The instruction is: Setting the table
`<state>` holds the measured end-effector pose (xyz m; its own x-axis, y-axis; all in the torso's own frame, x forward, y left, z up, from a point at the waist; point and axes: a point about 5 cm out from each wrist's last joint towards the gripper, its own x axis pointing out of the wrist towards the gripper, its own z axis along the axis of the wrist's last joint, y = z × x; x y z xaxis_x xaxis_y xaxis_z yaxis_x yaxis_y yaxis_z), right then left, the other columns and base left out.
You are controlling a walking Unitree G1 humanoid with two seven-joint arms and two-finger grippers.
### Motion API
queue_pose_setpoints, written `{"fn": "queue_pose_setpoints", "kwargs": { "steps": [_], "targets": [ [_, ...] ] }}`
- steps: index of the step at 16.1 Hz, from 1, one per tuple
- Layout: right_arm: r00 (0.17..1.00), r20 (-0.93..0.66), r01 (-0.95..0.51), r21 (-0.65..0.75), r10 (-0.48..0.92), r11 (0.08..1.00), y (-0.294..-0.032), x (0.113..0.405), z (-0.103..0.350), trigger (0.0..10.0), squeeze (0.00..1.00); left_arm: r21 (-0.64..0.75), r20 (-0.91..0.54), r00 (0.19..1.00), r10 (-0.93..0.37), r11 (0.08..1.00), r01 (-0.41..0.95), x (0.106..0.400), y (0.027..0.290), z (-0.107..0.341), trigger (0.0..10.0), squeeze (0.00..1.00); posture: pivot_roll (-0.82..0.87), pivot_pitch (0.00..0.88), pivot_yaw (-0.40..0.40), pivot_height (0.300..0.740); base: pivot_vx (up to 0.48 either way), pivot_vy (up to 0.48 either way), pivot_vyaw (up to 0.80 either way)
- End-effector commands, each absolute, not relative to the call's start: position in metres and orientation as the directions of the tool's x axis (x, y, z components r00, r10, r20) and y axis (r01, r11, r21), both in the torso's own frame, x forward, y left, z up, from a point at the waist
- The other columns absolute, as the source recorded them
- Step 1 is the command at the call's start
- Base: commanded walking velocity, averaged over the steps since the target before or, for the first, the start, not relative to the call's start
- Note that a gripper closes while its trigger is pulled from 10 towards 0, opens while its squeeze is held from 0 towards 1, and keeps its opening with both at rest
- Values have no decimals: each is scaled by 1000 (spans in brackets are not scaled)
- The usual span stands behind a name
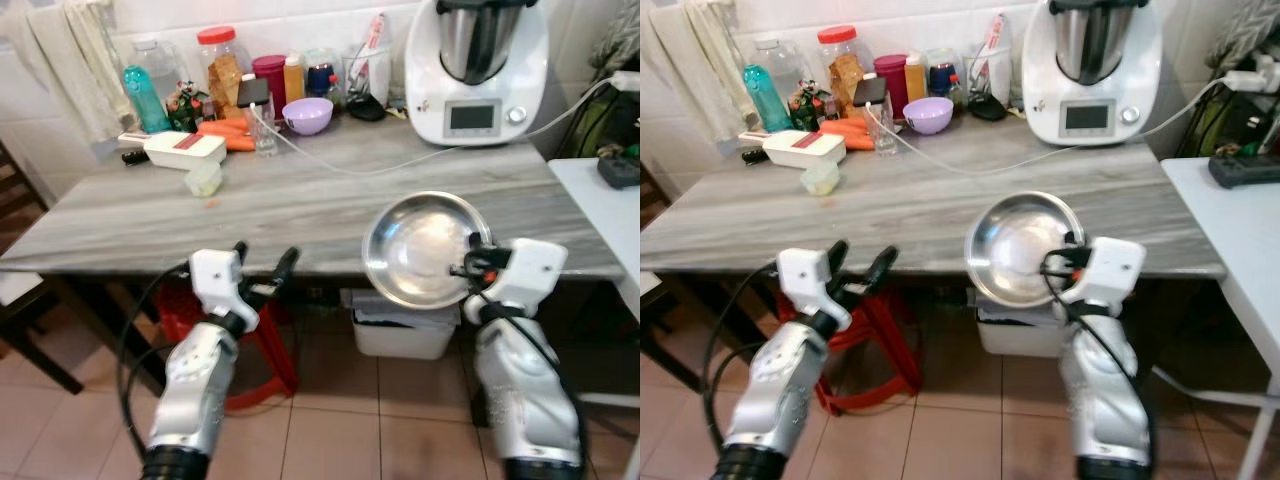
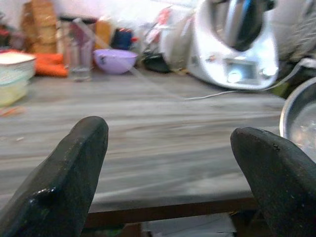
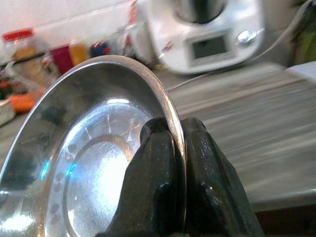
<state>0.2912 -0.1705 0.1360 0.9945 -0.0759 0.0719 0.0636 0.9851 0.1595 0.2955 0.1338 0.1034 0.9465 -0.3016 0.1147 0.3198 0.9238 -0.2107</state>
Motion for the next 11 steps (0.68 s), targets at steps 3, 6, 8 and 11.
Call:
{"fn": "queue_pose_setpoints", "kwargs": {
  "steps": [3,6,8,11],
  "targets": [
    [993,94,51,171,-68,984,-169,294,141,10000,0,-208,113,950,-292,928,310,296,137,104,10000,0,-112,0,91,740,322,0,0],
    [993,94,48,179,-66,983,-169,295,141,10000,0,-213,108,951,-290,928,307,295,137,103,10000,0,-111,0,91,740,321,0,0],
    [993,93,52,182,-69,982,-169,296,141,10000,0,-216,107,952,-286,928,303,295,138,103,10000,0,-109,0,92,740,324,0,0],
    [993,91,54,186,-72,981,-169,296,141,10000,0,-216,103,955,-279,931,296,294,141,102,10000,0,-110,0,93,740,320,0,0]
  ]
}}
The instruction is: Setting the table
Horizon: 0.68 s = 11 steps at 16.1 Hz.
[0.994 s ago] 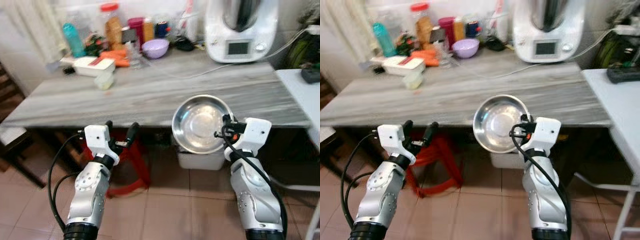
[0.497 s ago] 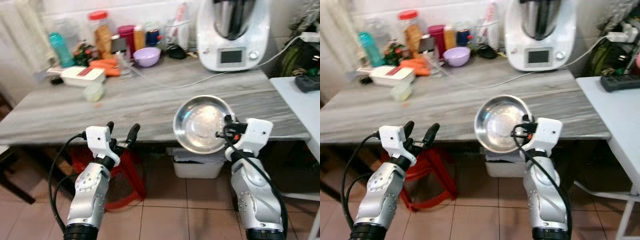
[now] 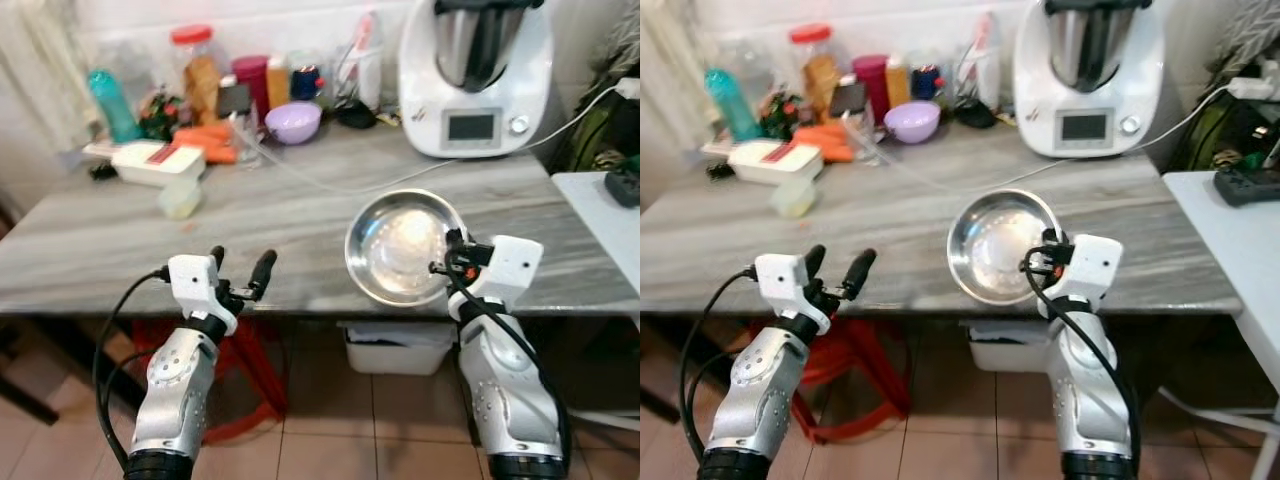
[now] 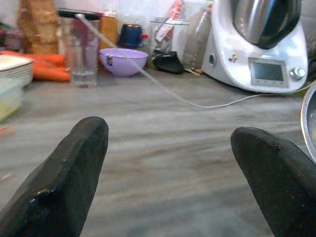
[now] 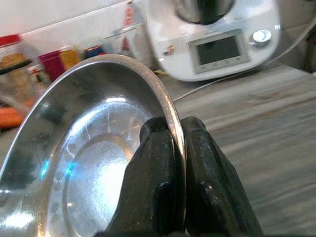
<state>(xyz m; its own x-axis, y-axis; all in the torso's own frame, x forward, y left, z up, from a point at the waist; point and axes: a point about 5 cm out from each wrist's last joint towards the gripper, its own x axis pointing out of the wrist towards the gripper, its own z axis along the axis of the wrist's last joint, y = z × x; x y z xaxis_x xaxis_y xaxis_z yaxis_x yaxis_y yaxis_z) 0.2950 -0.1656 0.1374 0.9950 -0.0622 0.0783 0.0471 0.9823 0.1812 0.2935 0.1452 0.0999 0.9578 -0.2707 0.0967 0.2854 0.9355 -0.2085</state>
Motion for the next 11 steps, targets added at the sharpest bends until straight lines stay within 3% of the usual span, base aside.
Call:
{"fn": "queue_pose_setpoints", "kwargs": {
  "steps": [1,3,4,6,9,11],
  "targets": [
    [993,90,55,187,-72,981,-169,296,141,10000,0,-216,100,955,-278,931,294,294,142,102,10000,0,-110,0,92,740,315,0,0],
    [993,87,59,195,-77,979,-170,297,141,10000,0,-287,67,967,-247,923,256,294,146,100,10000,0,-112,0,90,740,152,0,0],
    [993,86,60,196,-78,979,-171,297,141,10000,0,-442,-22,977,-211,879,180,294,151,91,10000,0,-113,0,88,740,0,0,0],
    [993,83,64,194,-81,979,-172,299,141,10000,0,-610,-136,971,-196,789,73,291,161,78,10000,0,-113,0,84,740,0,0,0],
    [993,84,63,192,-80,979,-173,301,142,10000,0,-677,-141,942,-305,724,133,285,153,78,10000,0,-111,0,81,740,0,0,0],
    [993,86,64,196,-82,979,-174,302,143,10000,0,-647,-119,937,-328,742,177,285,148,81,10000,0,-114,0,82,740,0,0,0]
  ]
}}
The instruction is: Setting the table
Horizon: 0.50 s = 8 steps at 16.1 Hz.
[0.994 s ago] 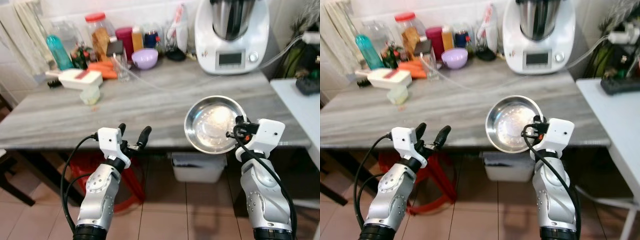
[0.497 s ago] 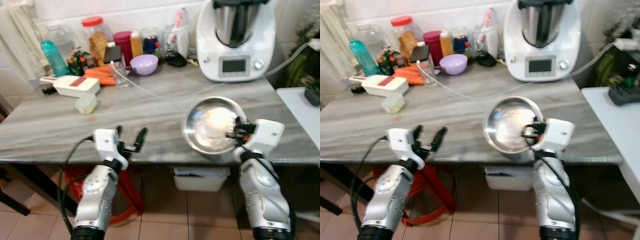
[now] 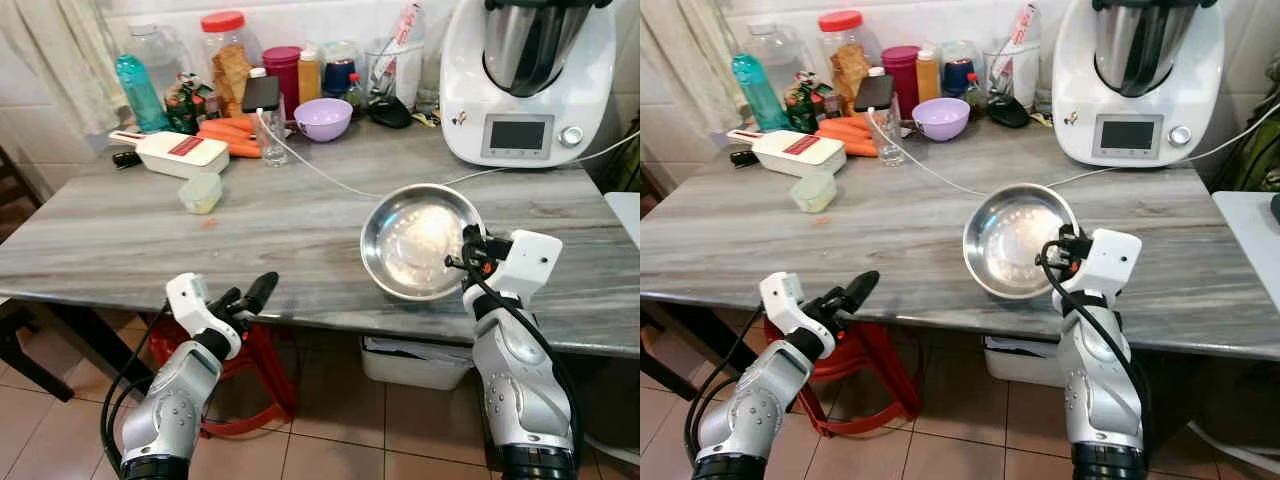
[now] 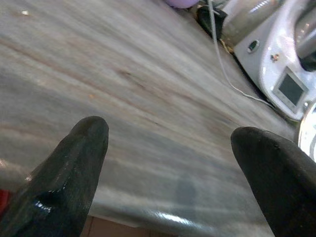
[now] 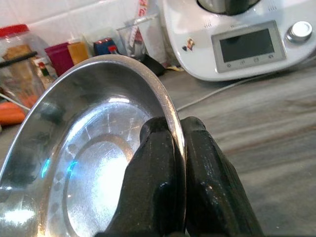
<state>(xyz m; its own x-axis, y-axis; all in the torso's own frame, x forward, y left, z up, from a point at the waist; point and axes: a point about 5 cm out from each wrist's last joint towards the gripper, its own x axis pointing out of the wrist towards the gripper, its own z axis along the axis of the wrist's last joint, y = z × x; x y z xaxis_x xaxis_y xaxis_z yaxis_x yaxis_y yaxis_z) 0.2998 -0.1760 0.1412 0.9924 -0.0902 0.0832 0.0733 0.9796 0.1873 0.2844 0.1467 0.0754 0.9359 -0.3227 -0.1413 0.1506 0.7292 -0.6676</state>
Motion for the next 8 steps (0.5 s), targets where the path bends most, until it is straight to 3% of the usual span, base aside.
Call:
{"fn": "queue_pose_setpoints", "kwargs": {
  "steps": [1,3,6,8],
  "targets": [
    [993,87,65,198,-83,978,-174,303,143,10000,0,-642,-103,936,-336,742,195,286,146,85,10000,0,-115,0,84,740,0,0,0],
    [993,86,65,213,-85,975,-174,303,143,10000,0,-611,-59,942,-331,758,229,289,147,95,10000,0,-115,0,87,740,0,0,0],
    [993,84,59,237,-81,970,-173,307,143,10000,0,-437,43,952,-302,852,289,291,154,112,10000,0,-119,0,94,740,0,0,0],
    [996,29,64,366,-81,929,-171,318,138,10000,0,-203,140,931,-336,911,359,288,149,121,10000,0,-117,0,99,740,0,0,0]
  ]
}}
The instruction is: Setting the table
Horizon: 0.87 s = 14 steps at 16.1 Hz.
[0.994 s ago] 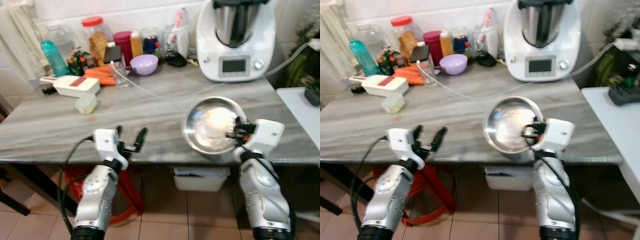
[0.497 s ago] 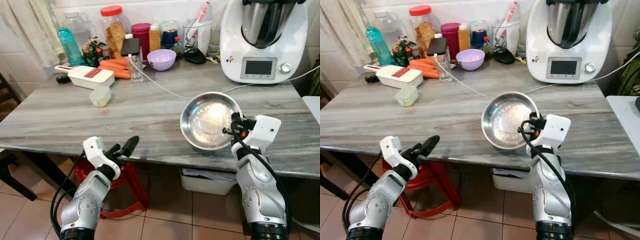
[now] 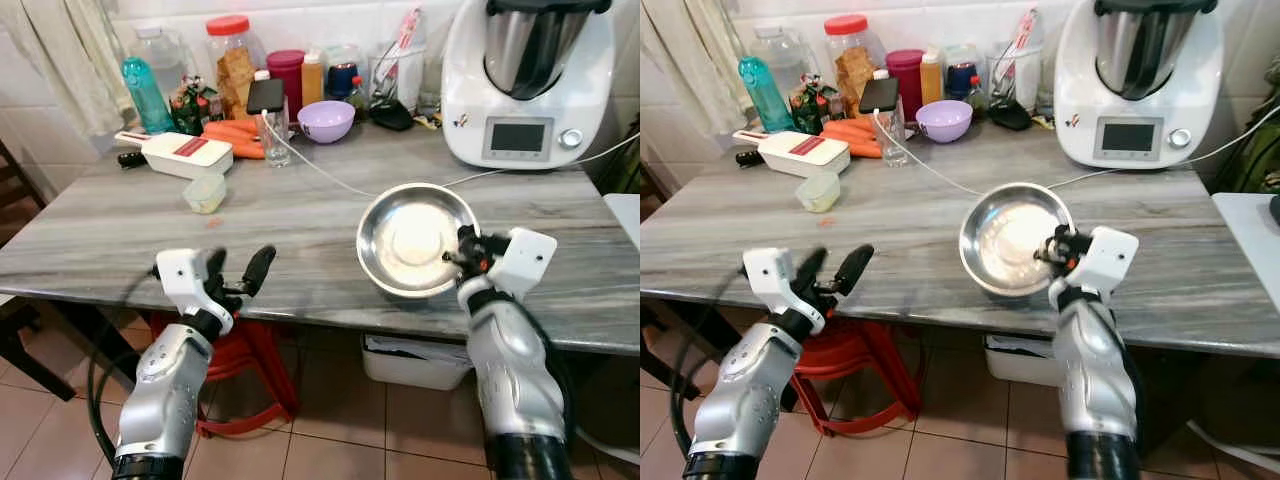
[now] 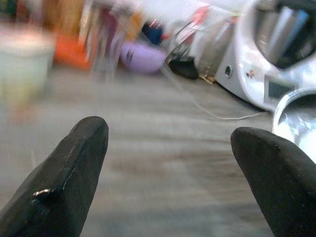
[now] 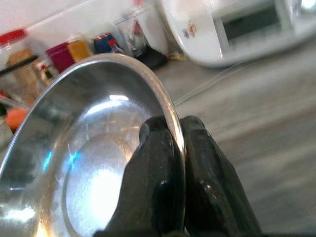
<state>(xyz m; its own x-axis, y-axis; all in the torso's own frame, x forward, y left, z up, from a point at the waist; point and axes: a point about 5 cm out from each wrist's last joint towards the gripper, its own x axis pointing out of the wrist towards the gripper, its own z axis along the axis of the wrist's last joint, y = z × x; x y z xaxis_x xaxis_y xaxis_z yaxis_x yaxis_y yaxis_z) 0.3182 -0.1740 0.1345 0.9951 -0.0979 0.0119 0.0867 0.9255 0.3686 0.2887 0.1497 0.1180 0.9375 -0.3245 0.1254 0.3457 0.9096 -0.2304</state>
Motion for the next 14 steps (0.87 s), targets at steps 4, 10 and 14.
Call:
{"fn": "queue_pose_setpoints", "kwargs": {
  "steps": [4,10,14],
  "targets": [
    [998,-42,67,460,-54,885,-162,331,132,10000,0,-106,150,914,-378,913,395,284,143,119,10000,0,-111,0,105,740,0,0,0],
    [963,-269,144,494,-7,857,-134,356,119,10000,0,27,182,872,-455,889,458,278,142,119,10000,0,-92,0,105,740,0,0,0],
    [944,-329,174,492,-3,853,-133,361,115,10000,0,22,174,864,-472,879,476,276,141,116,10000,0,-87,0,101,740,0,0,0]
  ]
}}
